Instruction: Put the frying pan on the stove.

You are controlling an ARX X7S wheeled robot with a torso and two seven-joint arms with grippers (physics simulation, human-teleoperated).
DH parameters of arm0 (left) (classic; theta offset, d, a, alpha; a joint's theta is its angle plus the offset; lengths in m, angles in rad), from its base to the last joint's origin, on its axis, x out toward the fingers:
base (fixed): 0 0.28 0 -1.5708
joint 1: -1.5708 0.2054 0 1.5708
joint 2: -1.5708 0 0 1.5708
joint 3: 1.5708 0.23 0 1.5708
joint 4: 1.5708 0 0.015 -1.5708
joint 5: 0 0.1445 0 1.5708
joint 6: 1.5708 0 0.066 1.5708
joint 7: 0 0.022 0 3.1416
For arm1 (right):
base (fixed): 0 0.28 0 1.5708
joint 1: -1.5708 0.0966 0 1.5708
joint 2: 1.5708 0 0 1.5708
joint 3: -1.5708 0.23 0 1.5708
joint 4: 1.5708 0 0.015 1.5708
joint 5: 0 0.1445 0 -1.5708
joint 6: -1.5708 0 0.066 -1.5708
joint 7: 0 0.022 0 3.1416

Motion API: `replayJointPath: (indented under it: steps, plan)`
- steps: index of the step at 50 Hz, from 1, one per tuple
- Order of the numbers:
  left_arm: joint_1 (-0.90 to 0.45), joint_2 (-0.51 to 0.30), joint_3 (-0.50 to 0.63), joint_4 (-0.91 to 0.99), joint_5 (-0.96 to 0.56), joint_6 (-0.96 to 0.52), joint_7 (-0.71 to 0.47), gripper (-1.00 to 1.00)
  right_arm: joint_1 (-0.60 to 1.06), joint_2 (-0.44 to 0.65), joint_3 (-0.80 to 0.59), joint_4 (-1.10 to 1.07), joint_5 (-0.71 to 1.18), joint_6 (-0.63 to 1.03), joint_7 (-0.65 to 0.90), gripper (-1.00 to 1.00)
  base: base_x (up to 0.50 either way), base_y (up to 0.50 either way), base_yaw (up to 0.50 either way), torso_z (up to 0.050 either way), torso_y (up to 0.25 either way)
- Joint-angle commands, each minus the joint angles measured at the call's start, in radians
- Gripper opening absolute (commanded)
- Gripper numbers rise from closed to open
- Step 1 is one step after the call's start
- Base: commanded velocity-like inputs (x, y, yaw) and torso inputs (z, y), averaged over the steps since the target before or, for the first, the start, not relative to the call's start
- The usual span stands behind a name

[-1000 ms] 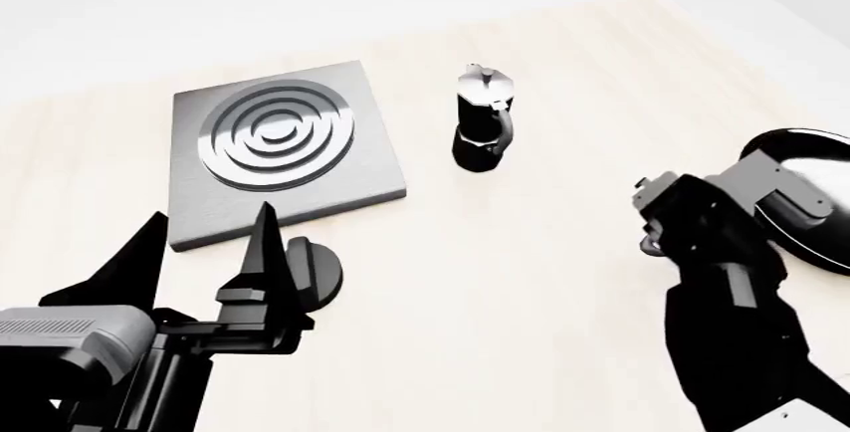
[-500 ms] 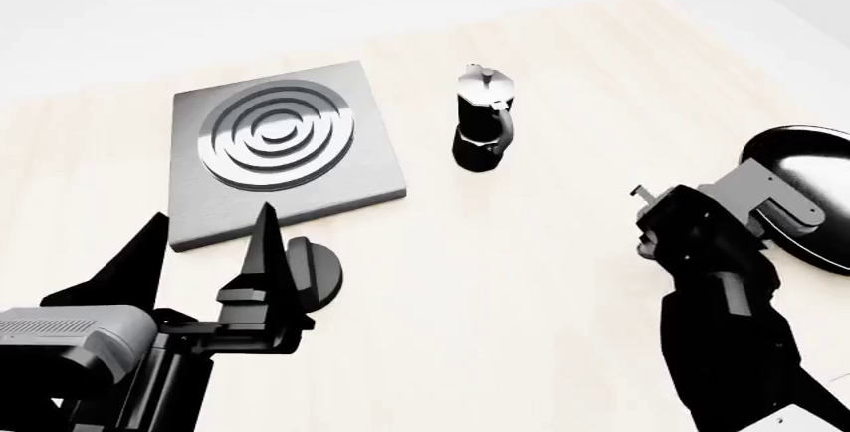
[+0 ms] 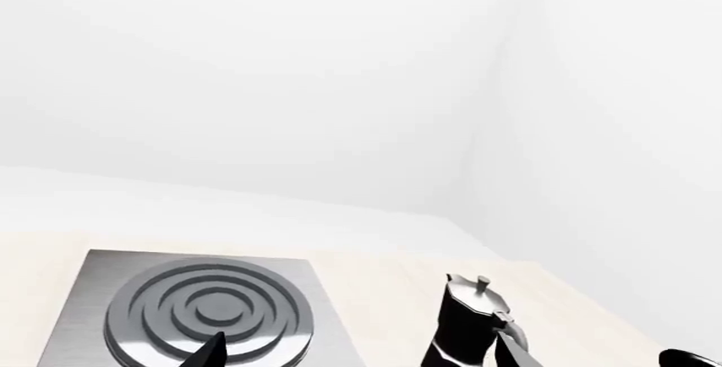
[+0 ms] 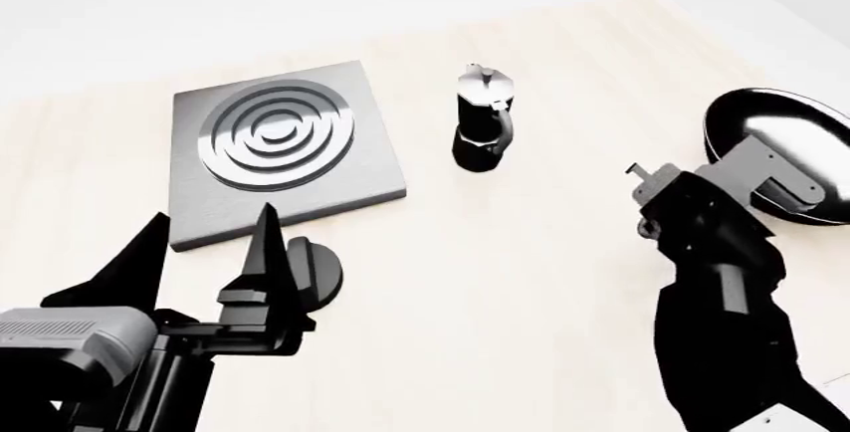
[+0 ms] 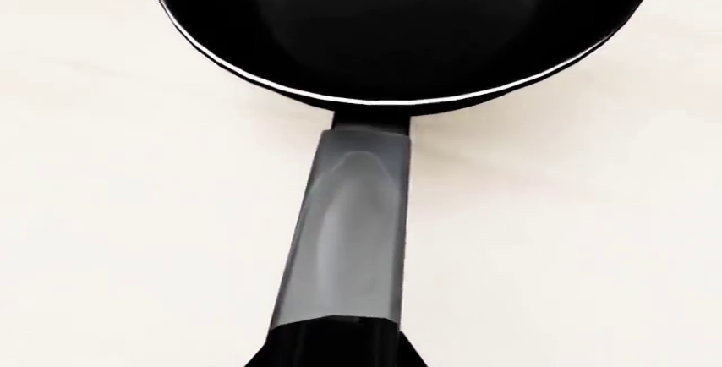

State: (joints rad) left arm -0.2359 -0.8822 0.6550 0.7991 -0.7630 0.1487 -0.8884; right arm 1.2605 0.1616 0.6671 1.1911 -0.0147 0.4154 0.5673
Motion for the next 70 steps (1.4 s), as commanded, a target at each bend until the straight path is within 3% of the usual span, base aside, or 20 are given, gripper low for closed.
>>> replayJointPath:
  steps: [1,16,40,52,62,70]
  plan:
    - [-0.002,0.002,0.001,0.006,-0.001,-0.003,0.0,1.0,0.03,-0.026,-0.109,-0.214,-0.025,0.129,-0.042,-1.0,0.0,0.0,0.0,0.0,0.0]
    - [-0.003,0.002,0.0,0.006,-0.004,-0.004,0.0,1.0,0.126,-0.043,-0.186,-0.172,-0.047,0.141,-0.099,-1.0,0.0,0.0,0.0,0.0,0.0]
    - [-0.005,0.002,-0.001,0.01,-0.006,-0.009,0.0,1.0,0.37,-0.083,-0.267,0.082,-0.032,0.124,-0.282,-1.0,0.0,0.0,0.0,0.0,0.001]
    - [-0.003,-0.002,-0.003,0.016,-0.009,-0.008,0.001,1.0,0.404,-0.137,-0.332,0.014,-0.038,0.21,-0.392,-1.0,0.0,0.0,0.0,0.0,0.001]
    - [-0.003,-0.002,0.0,0.019,-0.011,-0.013,0.0,1.0,0.39,-0.159,-0.579,-0.066,0.117,0.272,-0.466,-1.0,0.0,0.0,0.0,0.002,0.001]
    - [-0.001,-0.014,-0.013,0.024,-0.023,-0.004,-0.004,1.0,0.415,-0.161,-0.924,-0.005,0.438,0.218,-0.453,-1.0,0.0,0.0,0.0,0.0,0.001]
